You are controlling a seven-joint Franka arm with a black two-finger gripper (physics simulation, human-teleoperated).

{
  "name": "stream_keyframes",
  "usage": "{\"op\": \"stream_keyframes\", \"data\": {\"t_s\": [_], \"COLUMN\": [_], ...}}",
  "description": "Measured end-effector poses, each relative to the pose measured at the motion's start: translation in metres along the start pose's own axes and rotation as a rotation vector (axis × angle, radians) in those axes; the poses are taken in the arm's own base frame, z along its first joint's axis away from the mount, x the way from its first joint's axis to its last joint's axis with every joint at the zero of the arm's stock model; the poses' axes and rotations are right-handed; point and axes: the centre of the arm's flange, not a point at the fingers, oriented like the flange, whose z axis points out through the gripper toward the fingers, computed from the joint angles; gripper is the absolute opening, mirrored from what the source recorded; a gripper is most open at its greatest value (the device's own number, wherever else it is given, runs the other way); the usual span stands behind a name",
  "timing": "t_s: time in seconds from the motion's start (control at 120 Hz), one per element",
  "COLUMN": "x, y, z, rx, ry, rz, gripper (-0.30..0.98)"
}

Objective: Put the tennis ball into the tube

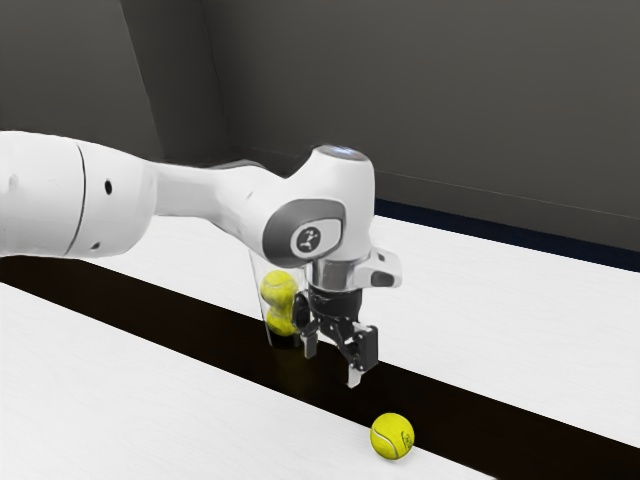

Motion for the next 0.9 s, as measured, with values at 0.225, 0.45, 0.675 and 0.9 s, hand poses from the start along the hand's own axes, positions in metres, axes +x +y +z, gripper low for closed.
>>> {"op": "stream_keyframes", "data": {"t_s": [0.225, 0.45, 0.675, 0.9], "x": [0.02, 0.033, 0.044, 0.046], "y": [0.038, 0.062, 0.062, 0.069], "z": [0.044, 0.072, 0.095, 0.111], "rx": [-0.044, -0.067, -0.065, -0.061], "ry": [0.019, 0.066, 0.085, 0.094], "rz": [-0.02, -0.046, -0.079, -0.088], "gripper": [0.69, 0.69, 0.69, 0.69]}}
